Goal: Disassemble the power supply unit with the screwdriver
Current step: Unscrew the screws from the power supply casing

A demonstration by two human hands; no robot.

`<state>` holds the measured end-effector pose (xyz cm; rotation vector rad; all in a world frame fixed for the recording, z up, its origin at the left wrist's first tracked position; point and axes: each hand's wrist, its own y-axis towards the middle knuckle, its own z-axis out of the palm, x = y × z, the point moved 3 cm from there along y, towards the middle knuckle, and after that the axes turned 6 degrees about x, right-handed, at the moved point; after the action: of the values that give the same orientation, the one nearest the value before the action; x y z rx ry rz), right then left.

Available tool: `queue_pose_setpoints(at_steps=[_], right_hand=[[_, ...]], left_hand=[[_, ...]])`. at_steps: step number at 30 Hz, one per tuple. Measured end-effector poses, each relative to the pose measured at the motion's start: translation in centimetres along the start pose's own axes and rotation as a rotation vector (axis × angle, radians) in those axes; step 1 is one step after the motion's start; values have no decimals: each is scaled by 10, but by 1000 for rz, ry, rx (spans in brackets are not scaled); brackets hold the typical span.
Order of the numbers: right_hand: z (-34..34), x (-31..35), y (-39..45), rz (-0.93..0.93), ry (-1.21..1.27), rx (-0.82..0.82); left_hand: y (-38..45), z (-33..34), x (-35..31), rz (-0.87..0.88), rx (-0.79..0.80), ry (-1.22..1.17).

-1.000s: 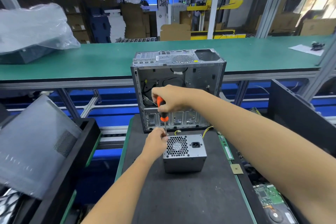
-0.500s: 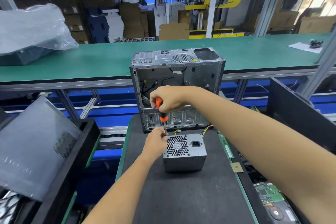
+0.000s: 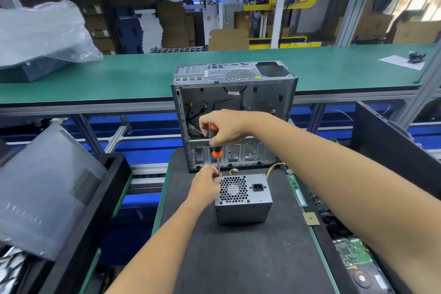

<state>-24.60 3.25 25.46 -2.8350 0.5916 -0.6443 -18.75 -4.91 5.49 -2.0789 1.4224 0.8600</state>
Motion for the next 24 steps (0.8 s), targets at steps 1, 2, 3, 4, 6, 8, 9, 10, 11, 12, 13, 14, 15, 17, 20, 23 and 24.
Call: queue_pose_setpoints(at_steps=[1,2,3,4,6,8,9,10,11,12,13,14,15,17,20,23,24], right_hand=[[0,-1,2,45,-24,-37],[0,-2,3,92,-105,-84],[-1,-2,4,131,-190,-124],[-2,-2,6,142,-237,-147],[0,-3,11,99,-163,-107],[-3,0,9,24,-81,-27],[-4,1,10,8,-58,13],[-5,1,9,6,-38,47],[-5,0,9,20,-15,51],[-4,0,10,38,-22,31],[-3,0,11,63,-49,-3],[-3,-2,13,111,-116,-52],[-2,-4,13,154,-187,-94],[-1,-6,15,167,-210,-126],[-1,-5,13,46,-68,-48],[-4,-3,6,0,-2,38],[-4,-4,4,4,46,43]], left_hand=[[0,0,0,3,-1,3],[0,0,0,5,0,2],[0,0,1,5,2,-1],[0,1,2,4,2,-7],[0,1,4,3,-3,-31],[-1,0,7,5,-7,-78],[-2,0,7,10,-5,-96],[-2,-1,8,17,1,-108],[-3,-1,9,21,9,-120],[-3,0,10,19,16,-137],[-3,0,10,15,22,-155],[-4,0,10,11,26,-166],[-4,0,10,9,27,-173],[-4,0,10,1,24,-186],[-5,0,10,-16,3,-187],[-4,0,9,-16,1,-160],[-4,0,9,-12,4,-151]])
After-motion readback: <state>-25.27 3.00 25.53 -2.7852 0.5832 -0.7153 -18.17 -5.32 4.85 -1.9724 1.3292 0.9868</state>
